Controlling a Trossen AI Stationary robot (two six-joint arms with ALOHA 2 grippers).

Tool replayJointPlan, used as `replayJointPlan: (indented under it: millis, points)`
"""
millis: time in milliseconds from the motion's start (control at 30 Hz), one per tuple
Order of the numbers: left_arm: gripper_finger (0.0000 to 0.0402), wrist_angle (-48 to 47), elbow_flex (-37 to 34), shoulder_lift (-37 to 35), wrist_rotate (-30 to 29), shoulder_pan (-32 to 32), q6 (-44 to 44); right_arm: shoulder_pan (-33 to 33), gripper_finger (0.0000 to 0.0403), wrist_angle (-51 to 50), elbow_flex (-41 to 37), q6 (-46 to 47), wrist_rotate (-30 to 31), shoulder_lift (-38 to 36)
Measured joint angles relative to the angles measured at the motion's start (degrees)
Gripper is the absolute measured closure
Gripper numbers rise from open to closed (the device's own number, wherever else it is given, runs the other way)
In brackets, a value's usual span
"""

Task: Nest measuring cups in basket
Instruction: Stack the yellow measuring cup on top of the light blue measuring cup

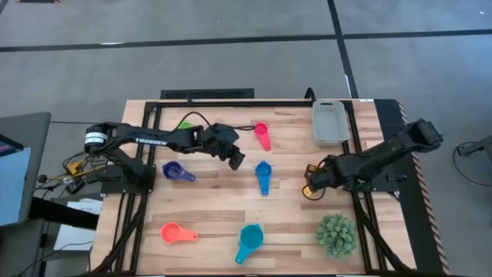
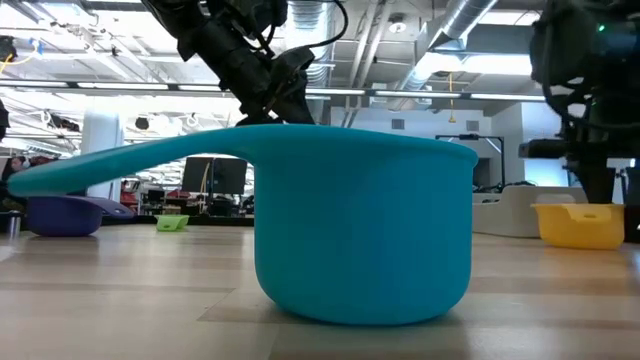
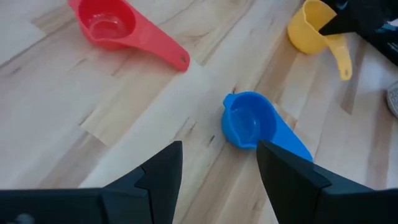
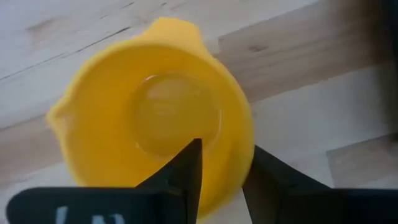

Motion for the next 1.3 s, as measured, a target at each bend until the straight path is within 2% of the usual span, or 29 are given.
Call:
replayJointPlan:
  millis: [200, 400, 500, 633, 833, 1067, 1300]
  points:
    - [0.0207, 0.0, 0.0, 0.0, 3.3, 2.5, 2.4, -0.6, 0.031, 1.2, 0.0, -2.9, 0.0, 2.4]
    - [0.0207, 0.0, 0.0, 0.0, 5.9, 4.6, 4.0, 0.7, 0.0376, 2.0, 0.0, -4.5, 2.0, 2.2]
    - [0.0207, 0.8, 0.0, 0.0, 6.8, 4.9, 2.4, 2.2, 0.0391, 4.4, 0.4, -5.6, 5.6, 1.7]
    - [0.0207, 3.4, 0.0, 0.1, 7.4, 3.8, -0.7, 3.5, 0.0374, 6.0, 3.7, -7.5, 12.1, 1.5]
    - [0.0207, 14.0, 0.0, 0.7, 8.0, -1.2, -1.9, 3.2, 0.0391, 8.8, 10.3, -15.3, 22.1, 3.7]
    - [0.0207, 25.8, 0.1, 0.7, 2.6, -8.4, 7.4, 2.0, 0.0378, 14.6, 16.9, -26.4, 25.6, 6.6]
    - [0.0207, 25.9, 0.1, 0.7, -7.2, -14.4, 8.6, 0.9, 0.0381, 16.0, 20.9, -25.7, 26.4, 6.6]
